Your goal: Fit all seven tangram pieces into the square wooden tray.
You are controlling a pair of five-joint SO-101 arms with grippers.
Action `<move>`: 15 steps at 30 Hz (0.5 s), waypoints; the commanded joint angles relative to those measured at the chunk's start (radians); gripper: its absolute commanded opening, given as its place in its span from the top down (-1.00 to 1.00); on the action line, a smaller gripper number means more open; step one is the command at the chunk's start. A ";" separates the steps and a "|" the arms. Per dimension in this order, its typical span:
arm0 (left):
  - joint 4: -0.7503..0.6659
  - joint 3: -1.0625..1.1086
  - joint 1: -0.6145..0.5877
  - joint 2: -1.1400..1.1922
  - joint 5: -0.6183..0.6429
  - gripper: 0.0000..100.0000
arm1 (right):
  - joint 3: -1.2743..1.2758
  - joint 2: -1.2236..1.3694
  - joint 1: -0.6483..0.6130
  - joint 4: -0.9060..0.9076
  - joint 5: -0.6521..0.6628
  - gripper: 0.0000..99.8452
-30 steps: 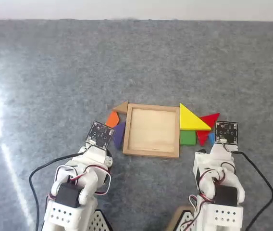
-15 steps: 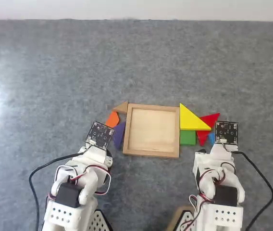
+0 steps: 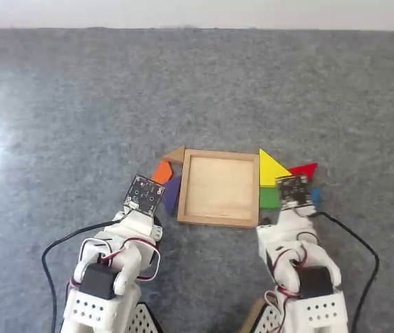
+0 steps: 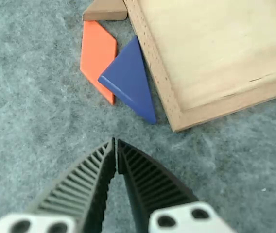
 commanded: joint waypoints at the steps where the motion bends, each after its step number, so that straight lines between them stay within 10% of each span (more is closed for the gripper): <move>1: 0.003 -0.013 -0.003 -0.020 -0.006 0.97 | 0.015 -0.021 -0.068 -0.022 -0.008 0.79; 8: 0.003 -0.013 -0.003 -0.020 -0.006 0.97 | 0.012 -0.021 0.101 -0.166 0.006 0.78; 15: 0.003 -0.013 -0.003 -0.020 -0.005 0.97 | -0.107 -0.016 0.394 -0.143 0.387 0.79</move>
